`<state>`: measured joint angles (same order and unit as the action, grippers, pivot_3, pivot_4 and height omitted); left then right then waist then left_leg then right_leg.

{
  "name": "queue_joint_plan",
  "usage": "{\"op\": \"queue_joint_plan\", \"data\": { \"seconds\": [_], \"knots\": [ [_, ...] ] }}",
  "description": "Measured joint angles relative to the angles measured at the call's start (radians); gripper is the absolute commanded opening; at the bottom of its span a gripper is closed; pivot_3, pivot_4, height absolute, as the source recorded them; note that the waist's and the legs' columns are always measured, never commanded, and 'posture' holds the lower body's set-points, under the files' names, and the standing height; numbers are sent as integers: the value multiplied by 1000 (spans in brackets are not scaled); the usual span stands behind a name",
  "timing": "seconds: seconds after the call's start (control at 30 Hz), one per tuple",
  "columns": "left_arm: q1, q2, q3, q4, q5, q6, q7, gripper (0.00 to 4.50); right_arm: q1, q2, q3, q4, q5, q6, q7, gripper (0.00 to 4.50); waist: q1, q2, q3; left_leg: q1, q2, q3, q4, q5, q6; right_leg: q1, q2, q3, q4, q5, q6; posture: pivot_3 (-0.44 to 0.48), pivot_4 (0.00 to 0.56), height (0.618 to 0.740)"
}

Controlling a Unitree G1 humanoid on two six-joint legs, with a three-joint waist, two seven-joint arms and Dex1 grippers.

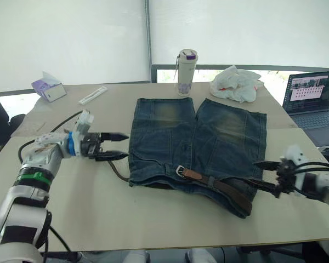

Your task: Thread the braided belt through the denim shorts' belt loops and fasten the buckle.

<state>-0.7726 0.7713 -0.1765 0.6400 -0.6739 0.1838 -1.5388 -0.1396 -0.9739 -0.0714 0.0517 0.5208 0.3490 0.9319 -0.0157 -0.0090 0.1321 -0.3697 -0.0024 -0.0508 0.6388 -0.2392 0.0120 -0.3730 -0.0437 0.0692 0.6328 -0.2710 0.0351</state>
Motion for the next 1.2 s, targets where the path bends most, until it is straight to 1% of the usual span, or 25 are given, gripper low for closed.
{"op": "queue_joint_plan", "data": {
  "seconds": [0.13, 0.2, 0.27, 0.4, 0.53, 0.67, 0.73, 0.8, 0.83, 0.87, 1.1, 1.17, 1.2],
  "knots": [
    [21, -41, 8, -78, 80, -14, 14, 4500, -149, 53, 108, 57, -135, 52, -49, 4459, -4, 0, 0, 0, 0, 1, 0, 0, 0, 0, 0, 0, 0, 0, 0, 0, 150, 740],
    [31, -67, 3, -111, 126, -34, 20, 4500, -222, 75, 171, 106, -199, 82, -51, 4459, -3, 0, 0, 0, 1, 1, 0, 0, 0, 0, 1, 0, 0, 0, -1, 0, 150, 740],
    [43, -83, 3, -126, 170, -56, 35, 4500, -270, 87, 216, 163, -241, 91, -21, 4459, -2, 0, 0, 0, 0, 1, 0, 0, 0, 0, 1, 0, 0, 0, -1, 0, 150, 740],
    [88, -101, 8, -153, 235, -87, 69, 4500, -308, 83, 228, 196, -233, 96, 136, 4459, -1, 0, 0, 0, 0, 0, 0, -1, 1, 0, 0, 0, -1, 1, -1, 0, 150, 740],
    [131, -125, 23, -201, 256, -86, 107, 4500, -315, 40, 228, 174, -233, 96, 260, 4459, 1, 0, 0, 0, 1, 0, 1, -1, 1, 0, -1, 0, -1, 1, -1, 0, 150, 740],
    [178, -143, 33, -253, 277, -78, 135, 4500, -314, 34, 234, 164, -267, 70, 306, 4459, -2, 0, 0, 0, 1, -1, 1, -1, 1, 0, 0, 0, 0, 1, -1, 0, 150, 740],
    [201, -153, 33, -269, 287, -80, 147, 4500, -314, 31, 250, 183, -316, 23, 286, 4459, -3, 1, 0, 1, 1, -1, 1, -1, 1, 0, 0, 0, 0, 1, -1, 0, 150, 740],
    [235, -171, 32, -282, 301, -81, 156, 4500, -324, 55, 254, 246, -387, -26, 210, 3937, -4, 1, 0, 1, 1, 0, 1, -1, 1, 0, -1, 0, 0, 1, -1, 0, 150, 740],
    [250, -176, 29, -284, 311, -83, 159, 4500, -327, 69, 253, 265, -394, -48, 197, 3555, -5, 1, 0, 1, 1, 0, 1, -1, 1, 0, 0, 0, 0, 1, -1, 0, 150, 740],
    [259, -179, 26, -284, 320, -84, 163, 4500, -335, 81, 252, 273, -398, -65, 186, 3310, -6, 0, 0, 1, 1, 0, 1, -1, 1, 0, 0, 0, 0, 1, -2, 0, 150, 740],
    [272, -208, 21, -296, 345, -99, 177, 4500, -356, 108, 243, 341, -441, -169, 141, 852, -3, 0, 0, 1, 1, 0, 1, -1, 1, 1, -1, 0, 0, 1, -2, 0, 150, 740],
    [273, -216, 22, -289, 360, -116, 185, 4500, -370, 129, 244, 381, -470, -229, 112, 162, -4, 0, 0, 1, 1, 0, 1, -1, 1, 1, -1, 1, 0, 1, -2, 0, 150, 740],
    [273, -222, 22, -284, 361, -120, 191, 4500, -384, 139, 248, 410, -491, -265, 90, 40, -5, 0, 0, 1, 1, 0, 1, -1, 1, 1, -1, 1, 0, 1, -2, 0, 150, 740]
  ]
}}
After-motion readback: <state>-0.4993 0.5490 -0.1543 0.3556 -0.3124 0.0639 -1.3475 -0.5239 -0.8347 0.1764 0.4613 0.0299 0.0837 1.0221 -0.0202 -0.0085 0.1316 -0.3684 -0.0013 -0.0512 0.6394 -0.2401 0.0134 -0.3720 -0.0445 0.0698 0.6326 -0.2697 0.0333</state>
